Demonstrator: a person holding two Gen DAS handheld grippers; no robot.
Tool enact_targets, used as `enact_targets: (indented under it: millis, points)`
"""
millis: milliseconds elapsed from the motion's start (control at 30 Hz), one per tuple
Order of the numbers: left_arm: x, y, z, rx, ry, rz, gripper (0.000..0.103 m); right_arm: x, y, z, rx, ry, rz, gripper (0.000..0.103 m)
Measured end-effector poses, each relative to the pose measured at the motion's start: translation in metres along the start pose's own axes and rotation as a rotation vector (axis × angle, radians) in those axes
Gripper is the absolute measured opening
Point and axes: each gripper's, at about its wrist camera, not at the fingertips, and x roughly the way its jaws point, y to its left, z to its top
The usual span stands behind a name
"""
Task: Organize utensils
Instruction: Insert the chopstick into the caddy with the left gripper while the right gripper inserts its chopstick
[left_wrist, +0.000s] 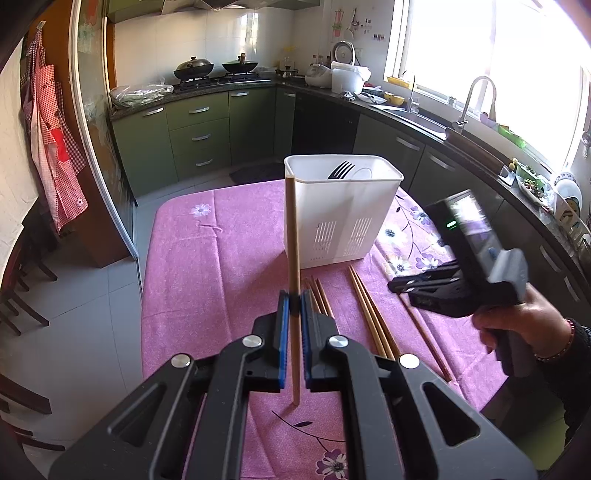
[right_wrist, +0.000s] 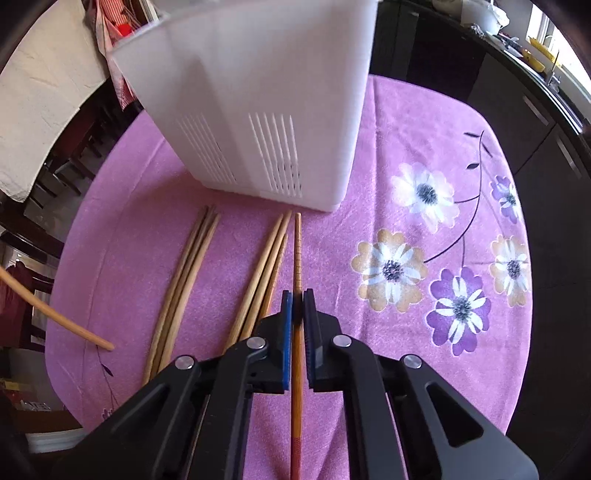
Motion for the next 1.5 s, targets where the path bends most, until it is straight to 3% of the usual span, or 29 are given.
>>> enact_targets:
  millis: [200,367,667,833,1033,1267,1500]
  points:
    - [-0.001,0.000,0.000,0.001,-0.001,0.001,0.006,-0.083,-0.007,-0.020,-0.005,-0.235,0.006,0.007]
    - [-0.003,-0.001,0.000,0.004,-0.002,-0.005,0.006,-0.136,-0.020,-0.060,-0.020,-0.353,0.012,0.007]
    - [-0.008,-0.005,0.002,0.021,-0.010,-0.011,0.006,-0.159,-0.039,-0.112,0.006,-0.409,0.064,0.007]
    - [-0.018,-0.012,0.015,0.026,-0.039,-0.015,0.006,-0.175,-0.047,-0.103,0.027,-0.502,0.061,0.007]
    - [-0.024,-0.020,0.038,0.038,-0.051,-0.040,0.006,-0.160,-0.052,-0.087,0.035,-0.521,0.039,0.007]
    - [-0.048,-0.028,0.092,0.041,-0.123,-0.066,0.006,-0.155,-0.051,-0.087,0.017,-0.531,0.038,0.007]
    - [-0.056,-0.037,0.166,0.043,-0.261,-0.023,0.006,-0.158,-0.055,-0.089,0.012,-0.529,0.057,0.007]
